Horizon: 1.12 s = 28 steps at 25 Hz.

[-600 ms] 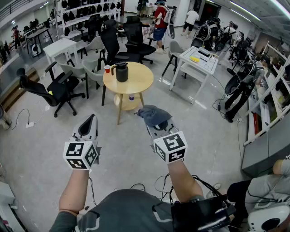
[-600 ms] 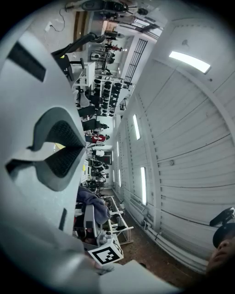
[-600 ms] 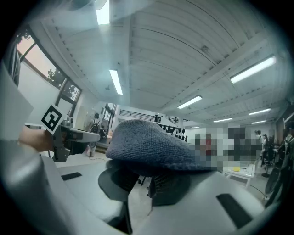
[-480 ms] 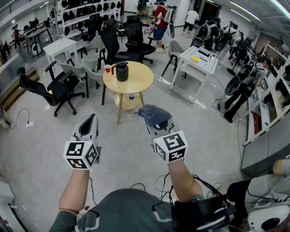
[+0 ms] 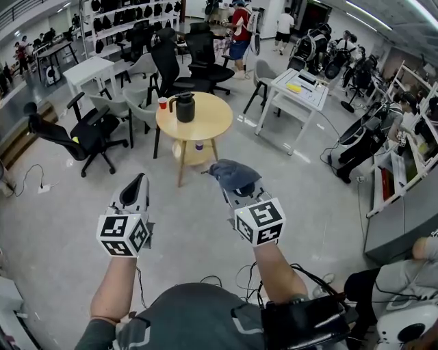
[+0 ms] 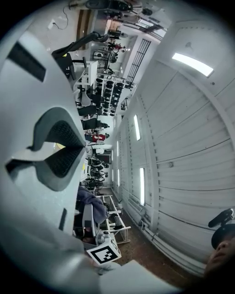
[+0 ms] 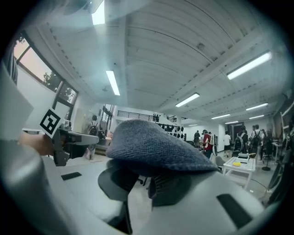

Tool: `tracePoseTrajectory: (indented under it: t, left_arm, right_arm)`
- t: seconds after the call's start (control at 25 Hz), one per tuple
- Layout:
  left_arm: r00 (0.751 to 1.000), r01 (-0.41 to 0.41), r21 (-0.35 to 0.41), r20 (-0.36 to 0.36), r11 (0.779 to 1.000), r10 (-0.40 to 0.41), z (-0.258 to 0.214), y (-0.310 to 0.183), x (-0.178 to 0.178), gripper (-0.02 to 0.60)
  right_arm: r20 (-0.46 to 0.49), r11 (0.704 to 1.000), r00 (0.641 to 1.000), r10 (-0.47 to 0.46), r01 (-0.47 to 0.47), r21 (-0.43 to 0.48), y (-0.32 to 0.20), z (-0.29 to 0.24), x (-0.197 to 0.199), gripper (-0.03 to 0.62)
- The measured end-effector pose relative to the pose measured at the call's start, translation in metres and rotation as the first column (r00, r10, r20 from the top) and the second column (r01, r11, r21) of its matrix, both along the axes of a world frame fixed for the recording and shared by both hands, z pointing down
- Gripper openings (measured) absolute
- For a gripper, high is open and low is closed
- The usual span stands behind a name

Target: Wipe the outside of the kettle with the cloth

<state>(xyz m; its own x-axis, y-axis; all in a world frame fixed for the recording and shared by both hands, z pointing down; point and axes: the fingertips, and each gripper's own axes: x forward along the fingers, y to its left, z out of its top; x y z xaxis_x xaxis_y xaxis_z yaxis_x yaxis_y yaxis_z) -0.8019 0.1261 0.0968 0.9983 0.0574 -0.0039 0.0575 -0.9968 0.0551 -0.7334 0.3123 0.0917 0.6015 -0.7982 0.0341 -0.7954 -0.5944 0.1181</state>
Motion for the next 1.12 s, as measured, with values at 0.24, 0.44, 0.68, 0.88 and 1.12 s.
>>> tracePoseTrajectory:
  t: [0.24,0.44,0.68,0.88,1.12]
  left_arm:
    - [1.000,-0.020,-0.020,-0.002,1.000,0.020,0.004,-0.022,-0.001,0.008]
    - [0.999,-0.042,-0.025,-0.007,0.999,0.042,0.015,-0.053,0.003,0.009]
    - [0.998,-0.061,-0.042,0.016,0.997,0.061,0.029,-0.078,0.026,0.008]
    - [0.998,-0.062,-0.026,0.017,0.998,0.063,0.032,-0.100,0.067,0.009]
    - [0.998,-0.034,-0.031,0.056,0.999,0.036,0.033,-0.106,0.143,0.009]
  right_arm:
    - [-0.009,1.000,1.000,0.005,-0.005,0.002,-0.024,-0.005,-0.002,0.084]
    - [-0.028,1.000,1.000,-0.003,0.003,-0.002,-0.058,0.001,-0.002,0.084]
    - [-0.011,1.000,1.000,-0.017,0.017,-0.016,-0.087,0.012,0.020,0.085]
    - [-0.003,1.000,1.000,-0.027,0.027,0.002,-0.112,0.018,0.068,0.084]
    - [0.016,0.997,0.997,-0.074,0.074,0.011,-0.123,0.015,0.154,0.084]
